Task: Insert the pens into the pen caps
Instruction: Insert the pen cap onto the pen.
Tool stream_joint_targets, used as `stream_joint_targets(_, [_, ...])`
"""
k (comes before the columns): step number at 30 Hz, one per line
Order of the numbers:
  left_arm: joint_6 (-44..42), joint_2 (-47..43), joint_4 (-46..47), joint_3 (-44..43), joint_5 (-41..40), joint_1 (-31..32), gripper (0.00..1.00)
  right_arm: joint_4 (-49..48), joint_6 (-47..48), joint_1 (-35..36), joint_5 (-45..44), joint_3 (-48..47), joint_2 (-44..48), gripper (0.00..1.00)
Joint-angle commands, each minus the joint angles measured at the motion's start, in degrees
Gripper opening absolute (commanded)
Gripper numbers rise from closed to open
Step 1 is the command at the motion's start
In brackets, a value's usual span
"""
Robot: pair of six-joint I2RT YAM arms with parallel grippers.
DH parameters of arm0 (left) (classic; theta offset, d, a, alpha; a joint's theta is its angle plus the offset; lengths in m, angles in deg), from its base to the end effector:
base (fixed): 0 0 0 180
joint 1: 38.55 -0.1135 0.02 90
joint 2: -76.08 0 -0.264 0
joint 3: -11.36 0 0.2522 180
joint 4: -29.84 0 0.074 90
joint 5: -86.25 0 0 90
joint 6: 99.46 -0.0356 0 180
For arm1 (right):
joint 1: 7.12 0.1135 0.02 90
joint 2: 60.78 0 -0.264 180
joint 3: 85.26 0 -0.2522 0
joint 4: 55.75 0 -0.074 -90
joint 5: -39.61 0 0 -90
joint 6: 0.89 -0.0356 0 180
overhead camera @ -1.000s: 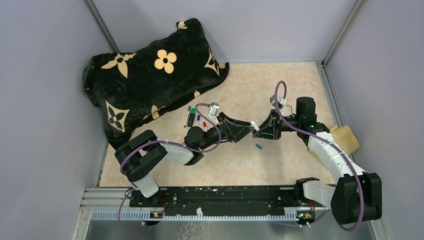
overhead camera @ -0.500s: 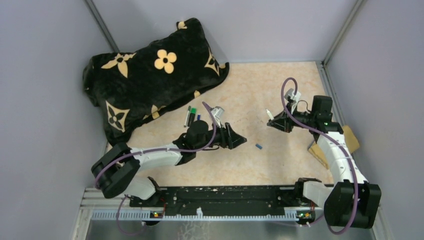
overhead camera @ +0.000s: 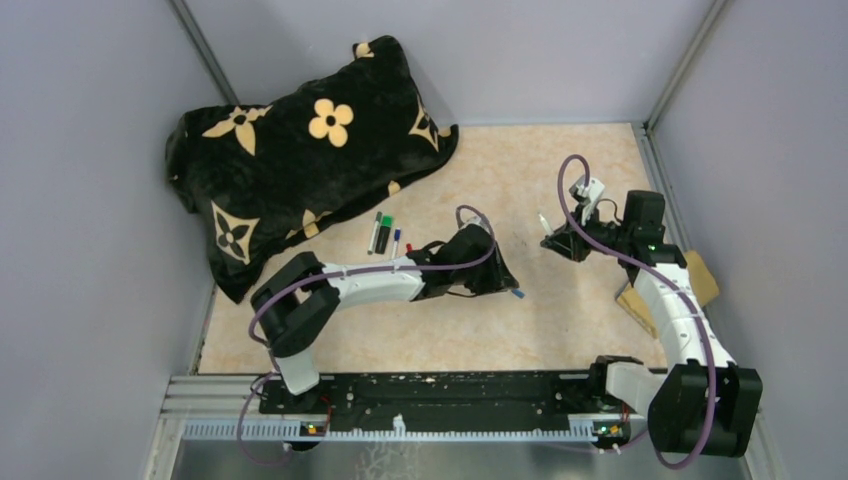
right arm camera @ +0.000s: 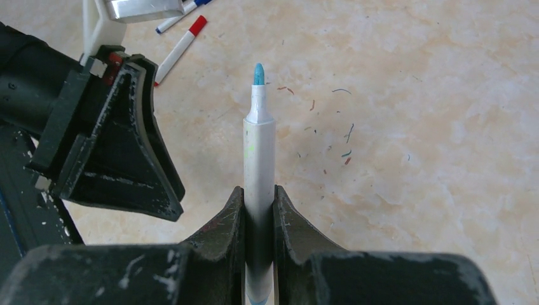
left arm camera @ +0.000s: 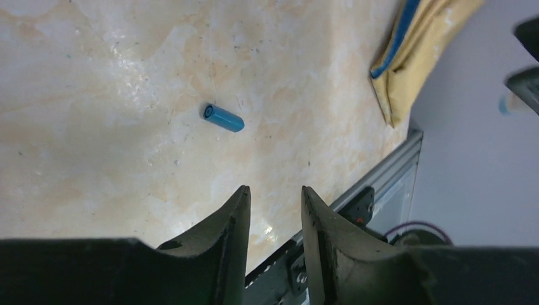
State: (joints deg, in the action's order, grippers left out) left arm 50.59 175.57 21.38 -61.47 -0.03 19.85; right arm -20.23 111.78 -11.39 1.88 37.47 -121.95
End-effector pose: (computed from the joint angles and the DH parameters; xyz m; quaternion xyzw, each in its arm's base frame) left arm 0.1964 -0.3236 0.1977 0.0022 0.8871 -0.4105 0.2109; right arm 0.2198 0.0118 0.2668 -0.3155 0.7712 0.2980 0.4657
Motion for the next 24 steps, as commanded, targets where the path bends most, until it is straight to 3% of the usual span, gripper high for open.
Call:
stream_joint_targets(1, [12.2,5.5,-21.0,-9.1,-9.2,2.5,0.4,-3.2,-1.2,-0.3,-0.9,0.3,1.7,0.0])
stream_joint_targets(10, [17.0,18.0,-37.1,-26.9,-10.4,4.1,0.47,-3.8,-2.3,-0.3,-1.7,0.6,3.0,0.0])
stream_joint_targets(24, [18.6,28.1,-47.7,-40.1,-12.8,4.3,0.46,-4.2,-2.6,-0.3,-0.8,0.9,4.5,0.0])
